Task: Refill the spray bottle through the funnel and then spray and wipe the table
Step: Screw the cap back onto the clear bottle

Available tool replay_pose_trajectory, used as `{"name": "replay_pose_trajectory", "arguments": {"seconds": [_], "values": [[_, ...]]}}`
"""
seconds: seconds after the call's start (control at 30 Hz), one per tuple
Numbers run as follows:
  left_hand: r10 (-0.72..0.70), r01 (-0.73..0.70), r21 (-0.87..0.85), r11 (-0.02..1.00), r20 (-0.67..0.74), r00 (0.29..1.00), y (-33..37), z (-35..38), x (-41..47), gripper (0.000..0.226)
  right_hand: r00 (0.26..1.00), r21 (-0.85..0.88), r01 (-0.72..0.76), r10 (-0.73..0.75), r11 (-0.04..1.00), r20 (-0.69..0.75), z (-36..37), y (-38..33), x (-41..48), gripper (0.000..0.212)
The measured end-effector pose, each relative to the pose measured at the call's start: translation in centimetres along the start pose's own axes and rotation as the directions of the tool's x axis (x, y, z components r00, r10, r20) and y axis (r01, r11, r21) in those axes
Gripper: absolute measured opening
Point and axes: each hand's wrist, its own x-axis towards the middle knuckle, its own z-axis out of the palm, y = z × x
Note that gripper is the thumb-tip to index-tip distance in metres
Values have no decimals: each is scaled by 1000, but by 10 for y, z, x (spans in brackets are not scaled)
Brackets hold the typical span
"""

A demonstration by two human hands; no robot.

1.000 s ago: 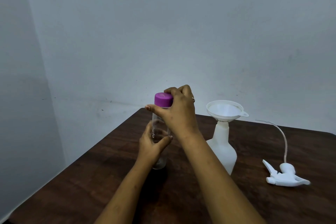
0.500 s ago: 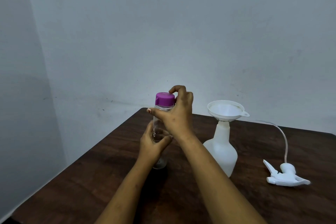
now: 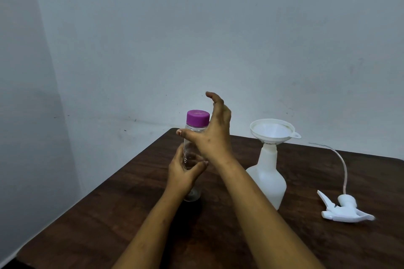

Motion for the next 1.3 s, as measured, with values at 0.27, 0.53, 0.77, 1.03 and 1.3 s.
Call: {"name": "replay_pose_trajectory", "arguments": {"seconds": [0.27, 0.53, 0.77, 1.03, 1.3], "values": [[14, -14, 14, 1000, 3, 1000, 2, -1, -1, 60, 996, -44, -10, 6, 999, -93, 5, -1, -4, 82], [8, -8, -8, 1000, 15, 1000, 3, 0, -3, 55, 999, 19, -36, 35, 999, 37, -3, -5, -2, 69], [11, -12, 7, 1000, 53, 999, 5, 1, -4, 57, 999, -36, -29, 29, 999, -15, -6, -6, -3, 64], [-66, 67, -89, 994, 18, 998, 1, -7, -1, 44, 966, 173, -124, 80, 977, 245, -12, -12, -4, 37], [-74, 75, -56, 996, 10, 997, 6, -3, -2, 46, 981, 116, -45, 22, 992, 193, -11, -7, -3, 30]]}}
